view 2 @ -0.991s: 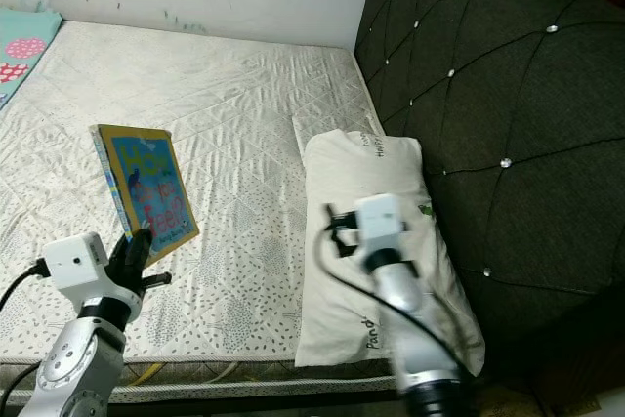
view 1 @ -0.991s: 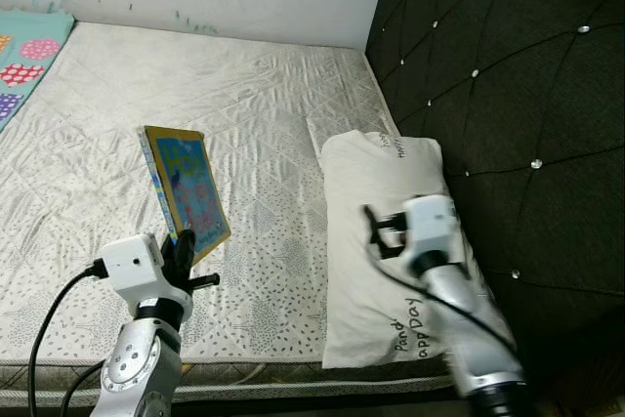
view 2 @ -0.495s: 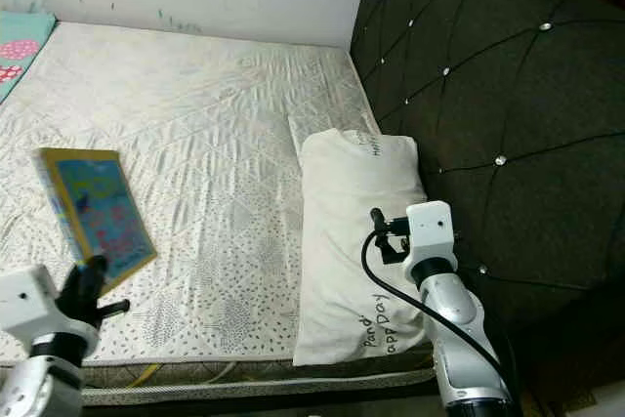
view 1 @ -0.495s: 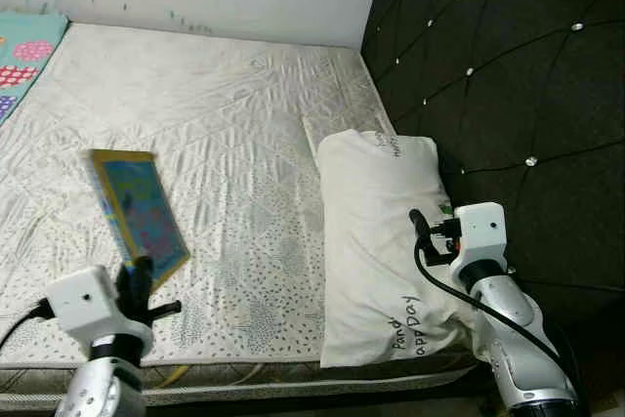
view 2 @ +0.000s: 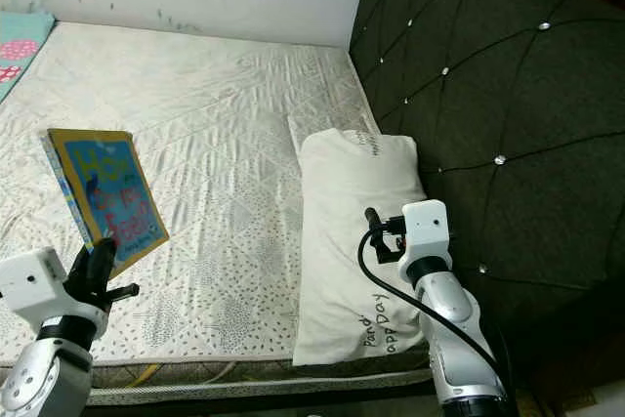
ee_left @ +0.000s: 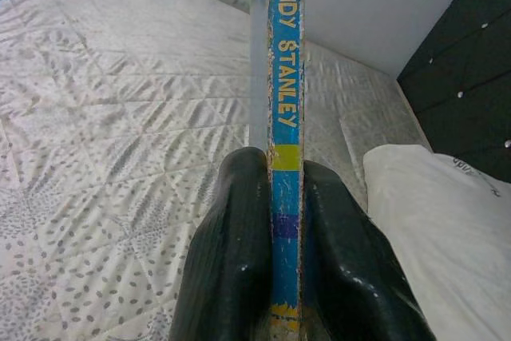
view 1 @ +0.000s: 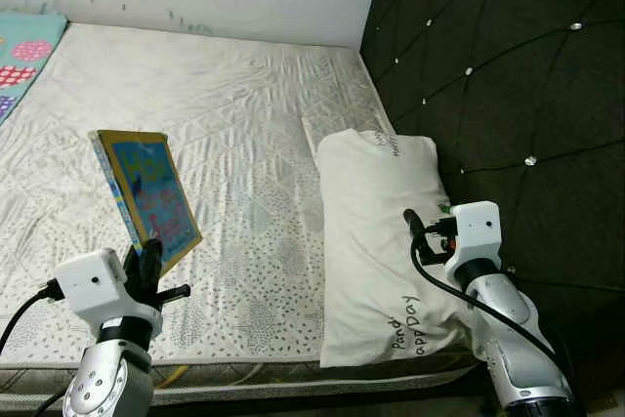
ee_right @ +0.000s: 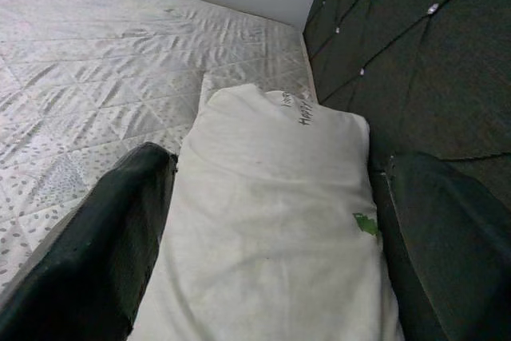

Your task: Clean up the room

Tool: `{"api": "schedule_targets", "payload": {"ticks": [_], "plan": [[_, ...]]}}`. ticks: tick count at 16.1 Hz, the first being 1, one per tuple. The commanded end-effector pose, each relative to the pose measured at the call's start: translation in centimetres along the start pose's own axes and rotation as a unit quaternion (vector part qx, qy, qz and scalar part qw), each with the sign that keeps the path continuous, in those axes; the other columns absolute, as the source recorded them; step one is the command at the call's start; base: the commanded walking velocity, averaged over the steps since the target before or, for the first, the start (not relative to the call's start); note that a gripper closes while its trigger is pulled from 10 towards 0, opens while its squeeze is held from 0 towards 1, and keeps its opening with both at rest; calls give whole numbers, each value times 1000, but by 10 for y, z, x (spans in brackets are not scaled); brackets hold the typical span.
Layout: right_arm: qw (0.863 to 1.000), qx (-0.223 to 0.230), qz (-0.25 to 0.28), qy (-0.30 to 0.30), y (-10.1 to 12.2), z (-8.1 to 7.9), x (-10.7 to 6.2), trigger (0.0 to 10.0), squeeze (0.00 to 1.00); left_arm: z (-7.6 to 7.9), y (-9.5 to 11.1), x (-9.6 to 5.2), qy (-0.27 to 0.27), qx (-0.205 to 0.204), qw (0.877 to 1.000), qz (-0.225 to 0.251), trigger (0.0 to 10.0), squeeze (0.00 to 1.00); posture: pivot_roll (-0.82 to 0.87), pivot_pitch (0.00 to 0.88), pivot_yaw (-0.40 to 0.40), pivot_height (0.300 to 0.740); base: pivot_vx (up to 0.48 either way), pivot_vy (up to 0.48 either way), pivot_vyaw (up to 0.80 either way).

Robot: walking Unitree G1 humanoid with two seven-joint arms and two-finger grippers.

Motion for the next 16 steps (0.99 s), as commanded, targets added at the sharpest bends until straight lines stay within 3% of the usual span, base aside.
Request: {"api": "schedule_targets", "payload": {"ticks": [1,11,16], "plan": [[1000,3,-4,1,-1,3,-2,10000,0,6,4,2,-16,0,1000,8,10000,0,-4,43,-110,740,0,0,0],[999,9,-2,32,1,0,-9,10000,0,9,3,1,-12,-4,1000,1,10000,0,-12,98,-115,711,0,0,0],[999,13,-6,42,1,-2,-12,10000,0,8,2,-3,-7,-6,1000,-5,10000,0,-13,118,-114,652,0,0,0]]}}
Point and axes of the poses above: a point about 5 cm out from each wrist's last joint towards the gripper, its own x axis pointing out of the wrist towards the gripper, its own y axis along the axis of the wrist's last joint, z = x × y, the point moved 1 cm from there along x, pointing out of the wrist towards the gripper, and after that the axes turned 9 degrees about -x, right-handed, at the moved point
